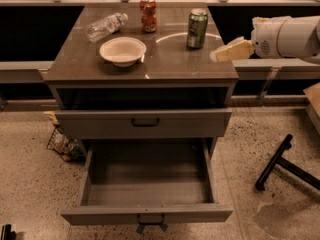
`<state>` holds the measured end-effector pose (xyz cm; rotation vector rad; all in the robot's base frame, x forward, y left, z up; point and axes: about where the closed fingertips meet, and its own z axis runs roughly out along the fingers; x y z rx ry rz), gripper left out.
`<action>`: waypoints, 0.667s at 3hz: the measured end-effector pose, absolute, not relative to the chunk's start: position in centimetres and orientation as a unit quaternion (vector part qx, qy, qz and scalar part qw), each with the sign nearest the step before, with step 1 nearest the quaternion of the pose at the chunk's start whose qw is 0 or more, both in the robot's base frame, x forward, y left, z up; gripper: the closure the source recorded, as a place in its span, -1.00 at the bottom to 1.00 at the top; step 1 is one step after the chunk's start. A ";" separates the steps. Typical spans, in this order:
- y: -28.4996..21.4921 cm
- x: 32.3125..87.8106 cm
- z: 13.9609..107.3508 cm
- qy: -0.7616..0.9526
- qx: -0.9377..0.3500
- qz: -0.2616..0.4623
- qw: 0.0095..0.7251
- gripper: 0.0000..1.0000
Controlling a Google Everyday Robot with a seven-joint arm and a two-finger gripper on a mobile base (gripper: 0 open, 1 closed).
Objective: Place green can into middle drawer
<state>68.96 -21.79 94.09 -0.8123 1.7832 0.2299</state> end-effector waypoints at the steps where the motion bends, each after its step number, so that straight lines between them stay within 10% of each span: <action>1: -21.6 70.0 92.8 0.759 -0.324 0.087 0.558 -1.00; 2: -20.0 73.9 91.2 0.749 -0.283 0.089 0.593 -1.00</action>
Offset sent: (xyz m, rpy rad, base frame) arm 0.1076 0.0249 -0.0452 0.2044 -0.1571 -0.2065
